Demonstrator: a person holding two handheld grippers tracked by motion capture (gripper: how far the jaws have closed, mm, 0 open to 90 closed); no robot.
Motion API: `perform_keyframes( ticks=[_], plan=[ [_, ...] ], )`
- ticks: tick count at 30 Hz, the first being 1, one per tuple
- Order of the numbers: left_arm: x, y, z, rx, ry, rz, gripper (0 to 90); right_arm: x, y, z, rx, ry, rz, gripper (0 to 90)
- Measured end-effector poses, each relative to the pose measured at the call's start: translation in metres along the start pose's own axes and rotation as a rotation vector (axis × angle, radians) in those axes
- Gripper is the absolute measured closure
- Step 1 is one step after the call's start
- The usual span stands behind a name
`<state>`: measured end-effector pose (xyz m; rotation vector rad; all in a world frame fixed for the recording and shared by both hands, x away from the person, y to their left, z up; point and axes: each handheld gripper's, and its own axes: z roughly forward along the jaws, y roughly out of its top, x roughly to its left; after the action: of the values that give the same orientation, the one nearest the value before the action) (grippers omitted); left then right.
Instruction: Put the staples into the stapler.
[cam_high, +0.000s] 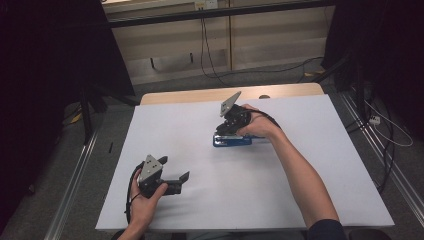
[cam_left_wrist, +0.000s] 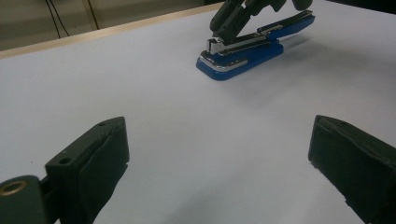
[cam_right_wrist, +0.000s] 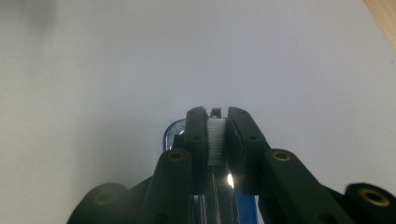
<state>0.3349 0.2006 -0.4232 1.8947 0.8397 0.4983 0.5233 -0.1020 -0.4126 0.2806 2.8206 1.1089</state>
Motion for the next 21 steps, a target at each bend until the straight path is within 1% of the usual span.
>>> perform_keyframes(
  ticks=[3,6,16,17,19,21],
  plan=[
    [-0.0002,0.0001,-0.0005,0.001,0.000,0.004,5.3,0.0008,0.0005,0.0011,-0.001,0.007,-0.003,79.5],
    [0.0000,0.0000,-0.0001,0.000,0.000,0.000,5.3,0.0010,0.0005,0.0022,0.005,0.007,0.001,79.5],
    [-0.0002,0.0000,-0.0002,0.000,-0.001,0.001,5.3,0.0000,0.0008,0.0024,0.005,0.009,-0.006,79.3],
    [0.0000,0.0000,-0.0003,0.001,-0.001,0.004,5.3,0.0002,0.0007,0.0024,0.005,0.010,0.001,79.3],
    [-0.0002,0.0000,-0.0001,0.000,-0.002,0.001,5.3,0.0001,0.0007,0.0024,0.006,0.009,0.000,79.1],
    [-0.0001,0.0000,-0.0002,0.002,-0.002,0.004,5.3,0.0003,0.0007,0.0023,0.009,0.010,0.012,78.9]
  ],
)
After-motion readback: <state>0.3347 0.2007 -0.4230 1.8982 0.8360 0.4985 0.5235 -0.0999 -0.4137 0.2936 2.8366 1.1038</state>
